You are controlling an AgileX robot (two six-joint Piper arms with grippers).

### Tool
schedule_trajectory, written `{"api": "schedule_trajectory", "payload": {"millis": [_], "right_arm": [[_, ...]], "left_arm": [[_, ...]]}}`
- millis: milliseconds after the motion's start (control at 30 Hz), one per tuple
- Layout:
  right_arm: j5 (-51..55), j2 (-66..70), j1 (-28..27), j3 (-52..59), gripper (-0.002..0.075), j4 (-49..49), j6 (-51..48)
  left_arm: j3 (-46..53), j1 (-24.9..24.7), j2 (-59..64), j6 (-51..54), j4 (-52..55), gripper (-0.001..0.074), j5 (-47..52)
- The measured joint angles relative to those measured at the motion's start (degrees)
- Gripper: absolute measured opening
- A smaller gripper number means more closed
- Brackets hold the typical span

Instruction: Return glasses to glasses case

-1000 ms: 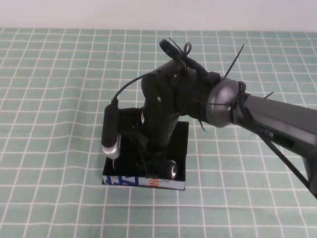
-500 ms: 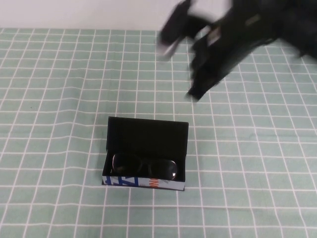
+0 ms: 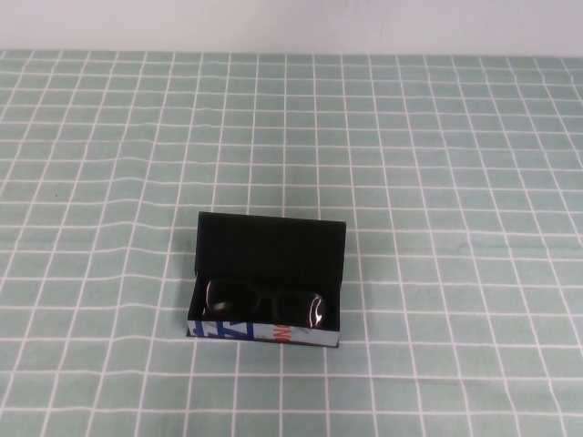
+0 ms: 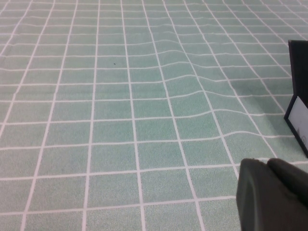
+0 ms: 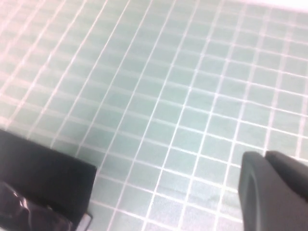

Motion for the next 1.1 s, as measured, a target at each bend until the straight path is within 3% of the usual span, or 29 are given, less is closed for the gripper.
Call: {"api": "schedule_trajectory", "payload": {"millis": [300, 500, 1100], "right_arm": [[-18.4, -32.7, -0.8, 25.9, -0.0011, 1.9, 0.8], [-25.7, -46.4, -0.8, 35.5, -0.0011, 0.8, 0.8], [-26.9, -52.8, -0.9, 37.1, -0.0011, 0.2, 0.8]], "left_arm": [[0.0, 0.0, 0.0, 0.0, 0.0, -0.0003, 0.0], [0.0, 0.0, 0.0, 0.0, 0.0, -0.0003, 0.0], [0.0, 0.0, 0.0, 0.0, 0.0, -0.0003, 0.0]]}}
